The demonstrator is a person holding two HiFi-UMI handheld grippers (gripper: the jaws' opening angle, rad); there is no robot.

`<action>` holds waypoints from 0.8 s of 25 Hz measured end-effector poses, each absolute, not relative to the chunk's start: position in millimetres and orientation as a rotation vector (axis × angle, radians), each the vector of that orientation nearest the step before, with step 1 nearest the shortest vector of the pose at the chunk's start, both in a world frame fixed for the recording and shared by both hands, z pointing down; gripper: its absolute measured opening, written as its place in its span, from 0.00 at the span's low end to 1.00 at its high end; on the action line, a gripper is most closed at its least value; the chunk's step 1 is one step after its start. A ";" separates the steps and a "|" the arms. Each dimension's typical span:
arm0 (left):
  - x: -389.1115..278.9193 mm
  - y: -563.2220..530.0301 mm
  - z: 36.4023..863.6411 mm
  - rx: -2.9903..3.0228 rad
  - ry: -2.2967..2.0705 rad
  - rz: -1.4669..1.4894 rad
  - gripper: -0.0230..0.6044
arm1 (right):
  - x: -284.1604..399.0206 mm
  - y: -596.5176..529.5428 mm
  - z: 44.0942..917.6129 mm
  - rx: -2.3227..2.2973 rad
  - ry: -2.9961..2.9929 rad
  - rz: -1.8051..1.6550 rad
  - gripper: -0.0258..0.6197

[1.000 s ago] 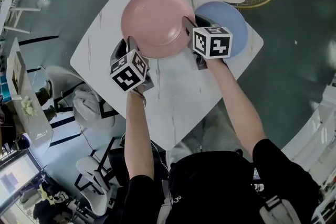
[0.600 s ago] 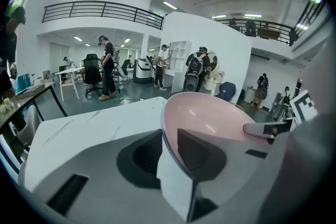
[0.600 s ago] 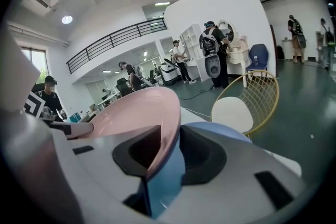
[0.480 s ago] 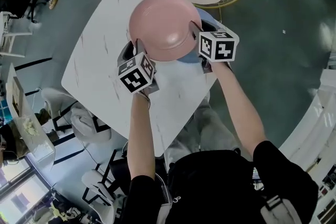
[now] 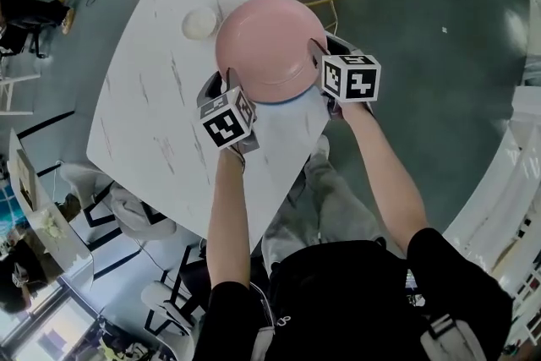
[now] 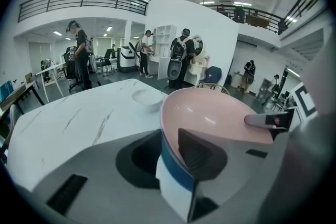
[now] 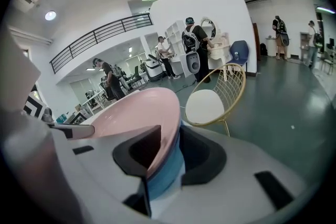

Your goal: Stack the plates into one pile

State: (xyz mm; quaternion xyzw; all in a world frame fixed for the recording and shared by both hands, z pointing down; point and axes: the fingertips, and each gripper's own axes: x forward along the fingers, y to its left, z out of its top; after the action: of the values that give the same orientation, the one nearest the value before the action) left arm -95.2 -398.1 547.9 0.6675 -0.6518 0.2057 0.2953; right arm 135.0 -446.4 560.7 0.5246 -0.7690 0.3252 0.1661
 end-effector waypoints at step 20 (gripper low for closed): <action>-94.0 -399.2 494.9 1.875 -1.865 0.420 0.12 | 148.3 -454.1 532.2 1.485 -2.262 0.796 0.14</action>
State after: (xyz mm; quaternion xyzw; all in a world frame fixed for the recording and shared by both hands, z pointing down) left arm -94.0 -399.2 494.9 0.6815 -0.6778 0.1527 0.2298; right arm 148.3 -454.1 532.2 0.5198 -0.7916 0.2785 0.1600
